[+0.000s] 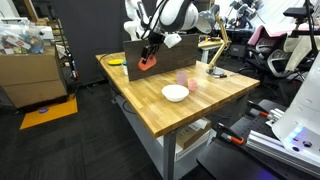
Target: Pour the contents in the red cup into the white bowl
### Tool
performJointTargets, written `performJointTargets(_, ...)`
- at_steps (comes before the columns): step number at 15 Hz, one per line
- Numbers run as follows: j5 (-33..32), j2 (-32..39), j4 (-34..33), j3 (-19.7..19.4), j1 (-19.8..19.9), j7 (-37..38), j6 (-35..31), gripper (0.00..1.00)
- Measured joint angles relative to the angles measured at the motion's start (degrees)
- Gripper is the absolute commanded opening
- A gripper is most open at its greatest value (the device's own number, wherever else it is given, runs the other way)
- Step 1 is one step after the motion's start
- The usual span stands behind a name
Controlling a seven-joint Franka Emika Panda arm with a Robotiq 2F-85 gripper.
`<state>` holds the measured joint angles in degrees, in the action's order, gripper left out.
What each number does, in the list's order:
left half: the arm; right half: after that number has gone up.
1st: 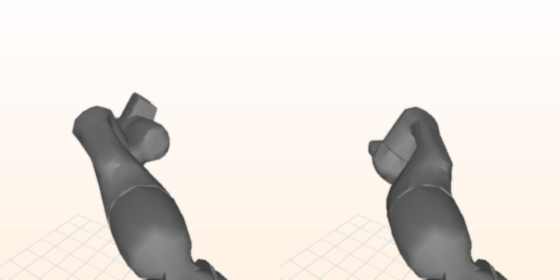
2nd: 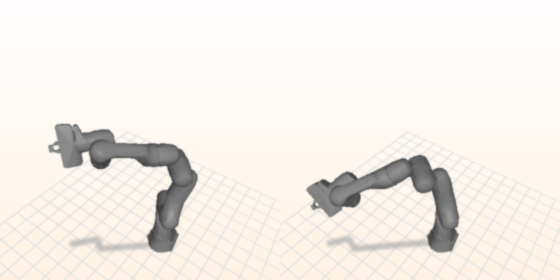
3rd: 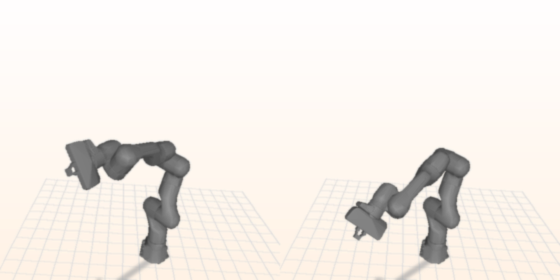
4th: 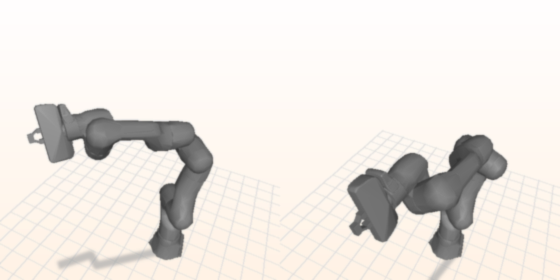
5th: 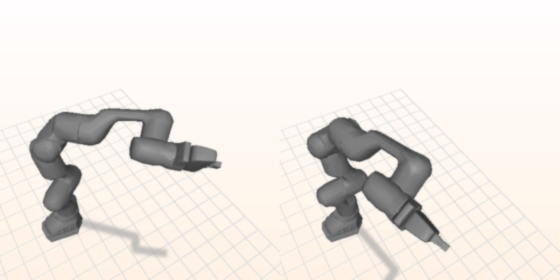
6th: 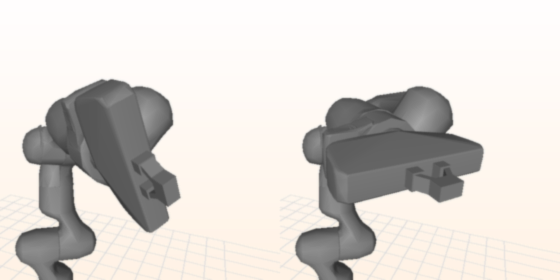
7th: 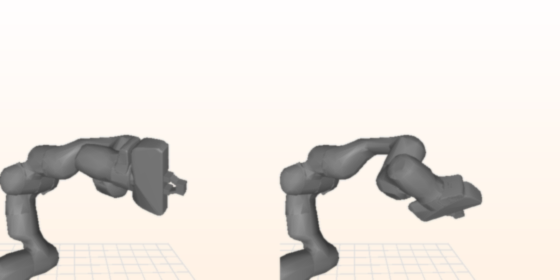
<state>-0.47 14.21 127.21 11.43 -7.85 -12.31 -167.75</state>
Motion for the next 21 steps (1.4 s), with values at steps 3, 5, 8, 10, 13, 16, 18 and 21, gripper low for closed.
performJointTargets(3,0.0,-0.4,0.5,0.0,0.0,0.0,-0.1,0.8)
performJointTargets(5,0.0,-0.4,0.5,0.0,0.0,0.0,-0.2,0.8)
performJointTargets(8,0.0,-0.4,0.5,0.0,0.0,0.0,-0.2,0.55)
performJointTargets(10,-0.4,-0.1,0.5,-0.2,0.0,0.0,-0.2,0.55)
performJointTargets(13,-1.5,-0.1,0.5,-1.2,0.0,0.1,-0.7,0.55)
performJointTargets(16,-1.4,-0.2,1.4,-2.3,0.1,0.6,-3.2,0.55)
performJointTargets(18,-1.4,-0.3,2.9,-2.6,0.1,1.7,-5.8,0.55)
performJointTargets(21,-1.4,-0.4,6.5,-3.4,0.2,3.7,-10.3,0.55)
